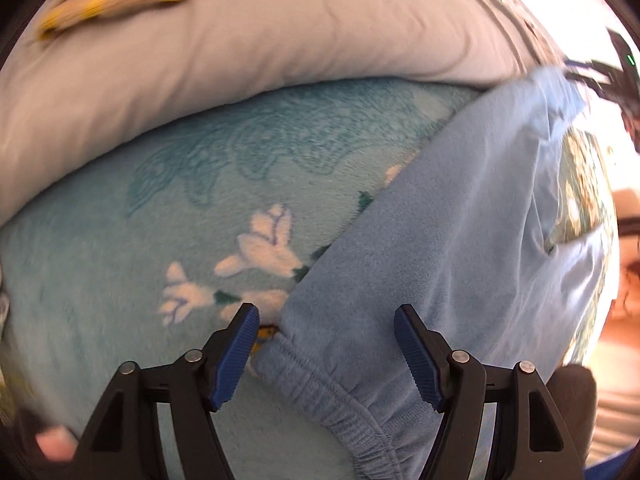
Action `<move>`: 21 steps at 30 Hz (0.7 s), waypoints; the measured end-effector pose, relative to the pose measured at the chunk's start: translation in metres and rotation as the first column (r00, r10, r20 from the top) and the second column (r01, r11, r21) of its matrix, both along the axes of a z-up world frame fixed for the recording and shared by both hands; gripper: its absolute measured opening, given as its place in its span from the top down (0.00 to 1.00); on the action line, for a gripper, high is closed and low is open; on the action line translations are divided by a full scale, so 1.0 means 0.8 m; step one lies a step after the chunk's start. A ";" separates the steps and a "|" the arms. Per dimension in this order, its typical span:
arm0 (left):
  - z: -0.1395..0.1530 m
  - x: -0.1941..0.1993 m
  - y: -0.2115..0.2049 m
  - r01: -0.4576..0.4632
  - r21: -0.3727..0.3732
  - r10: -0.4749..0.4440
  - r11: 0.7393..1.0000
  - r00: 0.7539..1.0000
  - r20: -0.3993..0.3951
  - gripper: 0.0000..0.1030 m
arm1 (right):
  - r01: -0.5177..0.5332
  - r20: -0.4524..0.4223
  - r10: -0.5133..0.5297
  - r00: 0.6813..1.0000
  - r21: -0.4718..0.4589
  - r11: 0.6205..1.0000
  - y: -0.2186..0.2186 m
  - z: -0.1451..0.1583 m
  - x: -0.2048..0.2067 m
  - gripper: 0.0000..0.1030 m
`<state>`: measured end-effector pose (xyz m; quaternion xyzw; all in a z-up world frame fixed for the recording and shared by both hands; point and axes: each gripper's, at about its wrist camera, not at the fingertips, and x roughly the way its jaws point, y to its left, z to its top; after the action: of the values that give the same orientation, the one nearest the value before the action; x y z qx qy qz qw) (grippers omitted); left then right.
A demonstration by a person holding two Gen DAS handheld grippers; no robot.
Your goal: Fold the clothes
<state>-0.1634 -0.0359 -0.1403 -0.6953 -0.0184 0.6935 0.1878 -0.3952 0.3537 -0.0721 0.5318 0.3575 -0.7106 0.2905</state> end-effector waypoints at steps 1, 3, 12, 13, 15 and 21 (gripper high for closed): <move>-0.001 -0.002 0.003 0.024 0.000 -0.024 1.000 1.000 0.002 0.29 | -0.037 0.007 0.037 0.999 0.034 0.999 -0.007 -0.007 -0.004 0.49; -0.001 -0.007 0.005 0.050 0.024 -0.050 0.998 0.999 0.002 0.31 | -0.089 0.024 0.088 0.996 0.098 0.991 -0.016 -0.021 -0.009 0.49; -0.002 -0.025 -0.001 0.097 0.071 -0.100 0.993 0.995 0.030 0.84 | -0.098 0.139 0.074 0.988 0.173 0.980 -0.019 -0.043 -0.016 0.63; -0.001 -0.024 0.001 0.100 0.057 -0.101 0.993 0.995 0.019 0.88 | -0.086 0.135 0.062 0.989 0.184 0.979 -0.018 -0.042 -0.015 0.72; 0.004 -0.021 0.007 0.113 0.026 -0.113 0.993 0.994 -0.010 0.91 | -0.072 0.120 0.050 0.992 0.186 0.980 -0.015 -0.040 -0.009 0.88; 0.034 -0.029 0.021 0.108 -0.057 -0.115 0.993 0.984 -0.133 0.93 | -0.023 0.028 0.020 0.999 0.134 0.991 0.003 -0.013 0.003 0.96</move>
<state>-0.1867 -0.0188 -0.1132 -0.6506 0.0507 0.7281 0.2099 -0.3929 0.3562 -0.0825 0.5558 0.4063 -0.6746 0.2664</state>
